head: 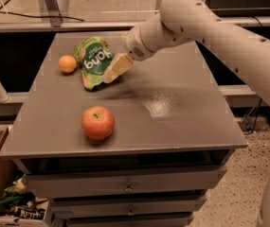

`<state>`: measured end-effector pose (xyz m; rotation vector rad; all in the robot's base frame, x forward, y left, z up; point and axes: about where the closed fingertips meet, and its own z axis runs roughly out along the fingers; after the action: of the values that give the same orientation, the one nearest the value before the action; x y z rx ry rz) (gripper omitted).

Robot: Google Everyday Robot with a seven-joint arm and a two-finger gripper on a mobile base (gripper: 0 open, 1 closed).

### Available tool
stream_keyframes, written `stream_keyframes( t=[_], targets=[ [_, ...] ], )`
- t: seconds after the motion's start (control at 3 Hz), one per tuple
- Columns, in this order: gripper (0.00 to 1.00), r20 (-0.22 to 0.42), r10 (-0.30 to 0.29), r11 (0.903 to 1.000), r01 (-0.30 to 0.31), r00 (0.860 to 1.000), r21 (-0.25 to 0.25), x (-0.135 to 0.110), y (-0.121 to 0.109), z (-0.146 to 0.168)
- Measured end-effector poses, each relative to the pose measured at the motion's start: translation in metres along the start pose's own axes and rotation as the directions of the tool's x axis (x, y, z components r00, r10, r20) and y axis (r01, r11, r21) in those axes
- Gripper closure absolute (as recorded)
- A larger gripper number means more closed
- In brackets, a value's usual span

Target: Pick green rice chip bag

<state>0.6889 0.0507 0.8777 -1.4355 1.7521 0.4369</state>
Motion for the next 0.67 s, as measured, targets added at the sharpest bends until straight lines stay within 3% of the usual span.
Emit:
stream_keyframes(
  t=[0.67],
  targets=[
    [0.0,0.053,0.071,0.9975,-0.071,0.996,-0.005,-0.007,-0.006,0.046]
  ],
)
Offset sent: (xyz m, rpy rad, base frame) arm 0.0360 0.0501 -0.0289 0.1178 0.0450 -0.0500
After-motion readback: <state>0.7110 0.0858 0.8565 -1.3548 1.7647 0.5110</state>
